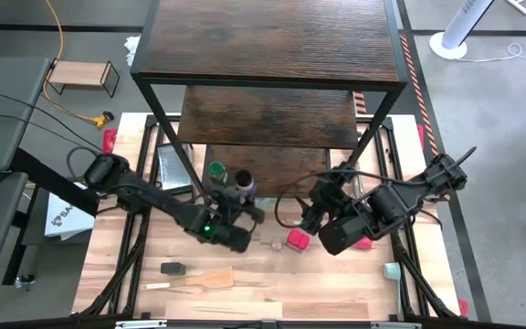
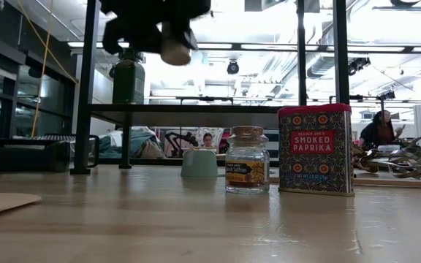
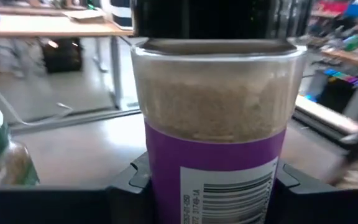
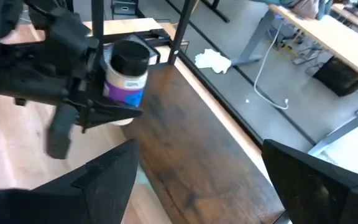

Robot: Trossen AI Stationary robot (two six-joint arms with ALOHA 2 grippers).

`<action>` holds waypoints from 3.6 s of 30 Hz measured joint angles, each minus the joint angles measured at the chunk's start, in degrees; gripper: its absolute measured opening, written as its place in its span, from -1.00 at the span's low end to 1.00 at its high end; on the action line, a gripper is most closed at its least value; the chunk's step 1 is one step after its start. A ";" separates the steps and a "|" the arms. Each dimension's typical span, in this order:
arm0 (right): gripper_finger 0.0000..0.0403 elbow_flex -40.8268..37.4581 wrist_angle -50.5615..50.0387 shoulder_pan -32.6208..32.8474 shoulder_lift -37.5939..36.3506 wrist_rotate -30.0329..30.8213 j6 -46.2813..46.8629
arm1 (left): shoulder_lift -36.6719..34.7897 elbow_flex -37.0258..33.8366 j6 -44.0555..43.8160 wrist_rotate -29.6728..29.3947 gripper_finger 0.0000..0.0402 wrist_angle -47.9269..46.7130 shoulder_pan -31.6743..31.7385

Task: Shelf spices
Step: Put the purple seasoning bottle onto the shelf, then put the red seasoning can onto the shelf

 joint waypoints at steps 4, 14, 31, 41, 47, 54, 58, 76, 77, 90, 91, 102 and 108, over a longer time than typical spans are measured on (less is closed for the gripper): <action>0.67 0.00 -0.03 -0.34 0.04 1.23 -2.05 | 1.62 0.00 2.32 -0.11 -0.27 -1.79 3.09; 0.67 0.00 -0.37 -0.21 0.07 -0.64 0.07 | 1.84 0.00 -6.44 0.94 -0.27 -10.13 4.59; 0.67 -0.02 -0.42 -0.30 0.11 -1.37 -2.24 | 1.84 0.00 -18.76 4.93 0.40 -19.71 5.91; 0.67 -0.02 -0.42 -0.41 0.11 -0.98 -2.22 | 1.43 0.00 -18.79 3.03 0.47 -19.70 5.76; 0.67 -0.04 -0.42 -0.43 0.12 -1.11 -1.82 | -3.26 0.00 -17.31 1.86 0.47 -19.30 5.25; 0.67 -0.04 -0.34 -1.22 0.12 -1.08 2.85 | -10.64 0.07 -4.35 0.91 0.47 -17.17 6.77; 0.67 -0.04 -0.18 -1.66 0.13 1.42 2.28 | -14.24 0.07 5.14 0.96 0.47 -13.84 8.08; 0.67 -0.04 3.51 -1.88 0.13 -6.18 1.16 | -29.28 0.07 30.38 64.39 0.39 -0.60 4.02; 0.67 -0.04 3.74 -1.78 0.13 -9.11 1.08 | -29.40 0.07 30.24 70.41 0.37 -1.83 3.02; 0.67 -0.04 -2.11 1.44 6.25 -28.96 10.77 | -26.19 -0.02 21.76 63.41 0.22 -30.87 -9.31; 0.67 -0.04 -2.19 1.40 7.47 -29.79 9.96 | -25.58 -0.02 21.64 63.26 0.22 -32.00 -9.83; 0.67 -0.04 -2.32 -0.81 14.84 -40.57 1.39 | -25.03 -0.03 10.04 76.49 0.22 -40.87 -20.62; 0.67 -0.27 -10.35 -0.13 14.80 -38.01 1.02 | -24.95 -0.02 -0.93 69.42 0.23 -46.12 -30.24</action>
